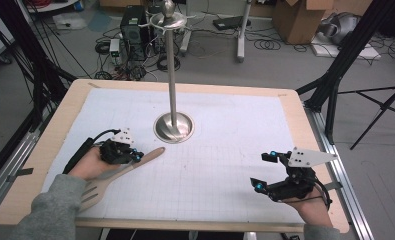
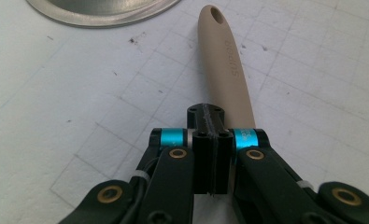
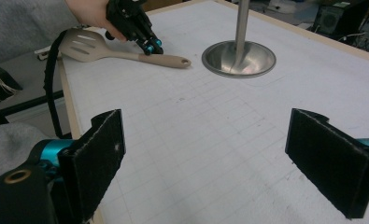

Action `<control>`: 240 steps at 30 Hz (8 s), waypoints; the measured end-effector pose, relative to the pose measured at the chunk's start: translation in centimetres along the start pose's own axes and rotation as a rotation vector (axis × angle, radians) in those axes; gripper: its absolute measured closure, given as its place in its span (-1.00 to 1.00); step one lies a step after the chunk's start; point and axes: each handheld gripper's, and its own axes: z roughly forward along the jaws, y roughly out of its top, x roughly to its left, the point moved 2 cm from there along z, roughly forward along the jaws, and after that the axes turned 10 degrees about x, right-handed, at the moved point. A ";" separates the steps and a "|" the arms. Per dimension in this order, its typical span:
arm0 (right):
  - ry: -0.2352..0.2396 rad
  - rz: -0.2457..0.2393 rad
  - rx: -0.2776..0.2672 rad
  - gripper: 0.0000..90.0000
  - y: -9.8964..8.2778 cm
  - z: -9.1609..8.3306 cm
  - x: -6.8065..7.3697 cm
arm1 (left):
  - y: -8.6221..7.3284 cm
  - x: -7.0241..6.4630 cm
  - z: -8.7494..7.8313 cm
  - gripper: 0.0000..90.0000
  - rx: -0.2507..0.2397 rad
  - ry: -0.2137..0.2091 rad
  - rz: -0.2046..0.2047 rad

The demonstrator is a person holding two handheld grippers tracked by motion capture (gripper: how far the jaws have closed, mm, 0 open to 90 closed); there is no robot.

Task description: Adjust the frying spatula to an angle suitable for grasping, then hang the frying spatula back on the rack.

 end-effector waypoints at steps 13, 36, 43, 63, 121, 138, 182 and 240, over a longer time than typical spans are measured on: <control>0.001 0.001 0.002 -0.75 0.0 0.0 0.0 | 0.3 -0.5 0.3 0.99 -0.013 -0.033 0.030; 0.011 0.004 -0.002 -0.75 0.0 0.2 -0.3 | 0.3 -1.4 -3.7 0.98 -0.122 0.057 0.017; 0.016 0.002 -0.015 -0.75 0.3 0.4 -0.6 | -0.4 -2.1 -5.2 0.66 -0.167 0.063 0.012; 0.043 -0.005 -0.024 -0.75 1.3 1.7 -1.2 | -2.0 -3.4 -7.7 -0.55 -0.203 0.075 -0.034; 0.130 -0.040 -0.028 -0.75 3.3 4.7 -2.4 | -5.4 -5.4 -7.4 -0.23 -0.026 0.082 -0.083; 0.140 -0.041 -0.013 -0.75 3.3 5.0 -2.3 | -5.9 -5.2 -6.8 0.05 0.032 0.067 -0.073; 0.131 -0.032 0.004 -0.75 2.7 4.6 -2.0 | -6.0 -4.7 -5.2 0.43 0.161 0.098 -0.030; 0.132 -0.033 0.014 -0.75 2.4 4.6 -2.0 | -6.2 -3.5 -5.0 0.68 0.128 0.058 -0.019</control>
